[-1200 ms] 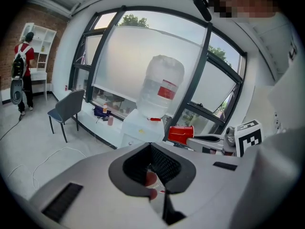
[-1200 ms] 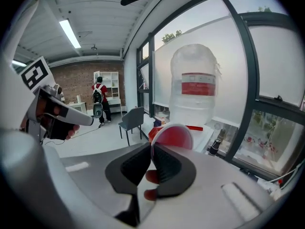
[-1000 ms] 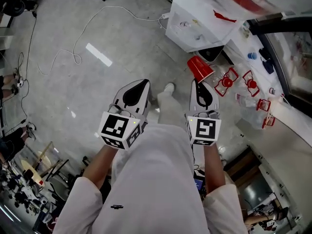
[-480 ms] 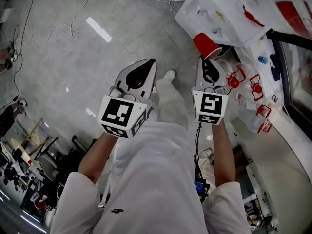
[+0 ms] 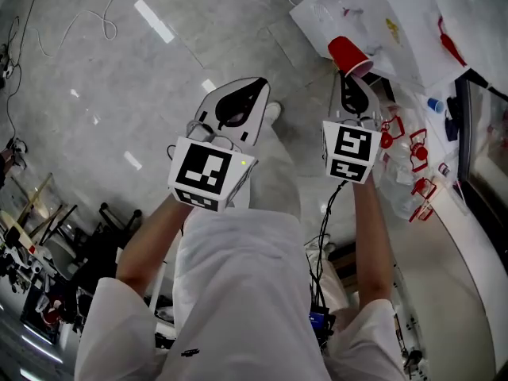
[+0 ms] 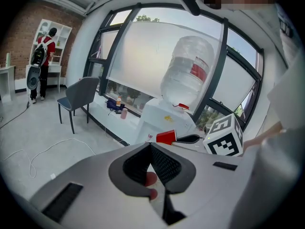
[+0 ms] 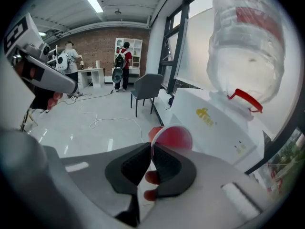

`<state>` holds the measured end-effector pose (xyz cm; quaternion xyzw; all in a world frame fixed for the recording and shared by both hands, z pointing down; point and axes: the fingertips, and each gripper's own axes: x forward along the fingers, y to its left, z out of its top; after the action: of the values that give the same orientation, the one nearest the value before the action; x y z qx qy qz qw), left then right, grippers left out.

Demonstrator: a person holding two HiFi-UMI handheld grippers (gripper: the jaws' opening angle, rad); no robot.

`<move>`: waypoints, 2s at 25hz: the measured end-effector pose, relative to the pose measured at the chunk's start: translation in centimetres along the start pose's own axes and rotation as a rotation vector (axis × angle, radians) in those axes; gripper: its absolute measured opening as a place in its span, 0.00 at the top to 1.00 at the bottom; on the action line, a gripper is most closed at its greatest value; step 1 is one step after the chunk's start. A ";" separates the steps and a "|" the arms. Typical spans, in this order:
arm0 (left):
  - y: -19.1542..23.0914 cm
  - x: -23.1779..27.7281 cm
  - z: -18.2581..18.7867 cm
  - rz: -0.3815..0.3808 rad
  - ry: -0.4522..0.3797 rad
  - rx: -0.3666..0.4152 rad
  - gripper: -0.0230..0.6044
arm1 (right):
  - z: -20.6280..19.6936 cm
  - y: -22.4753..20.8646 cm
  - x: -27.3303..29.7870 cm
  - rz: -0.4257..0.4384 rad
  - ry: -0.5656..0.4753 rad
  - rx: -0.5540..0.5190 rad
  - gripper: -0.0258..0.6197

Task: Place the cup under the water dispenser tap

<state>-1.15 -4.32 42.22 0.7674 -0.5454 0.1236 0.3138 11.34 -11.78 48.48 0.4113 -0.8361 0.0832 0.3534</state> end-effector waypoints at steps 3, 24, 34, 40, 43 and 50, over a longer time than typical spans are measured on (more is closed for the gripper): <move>0.7 1.4 -0.4 -0.003 0.002 0.004 0.95 | -1.1 -0.1 2.2 -0.002 0.027 -0.020 0.92; 5.5 9.5 -5.8 -0.012 0.077 -0.017 0.95 | -8.8 -2.3 15.3 -0.053 0.215 0.054 0.92; 5.9 9.7 -6.5 -0.004 0.104 -0.050 0.95 | -11.1 -2.9 19.5 -0.093 0.321 -0.034 0.92; 6.6 9.6 -7.1 0.009 0.113 -0.051 0.95 | -12.2 -2.9 21.6 -0.103 0.404 -0.128 0.92; 7.0 9.7 -7.1 0.018 0.110 -0.061 0.95 | -12.8 -3.1 22.7 -0.108 0.455 -0.192 0.92; 7.5 9.5 -7.0 0.032 0.098 -0.068 0.95 | -13.7 -3.1 24.8 -0.103 0.568 -0.328 0.91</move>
<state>-3.37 -8.80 55.34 0.7406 -0.5452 0.1475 0.3639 10.66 -23.49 74.46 0.3509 -0.6845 0.0410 0.6377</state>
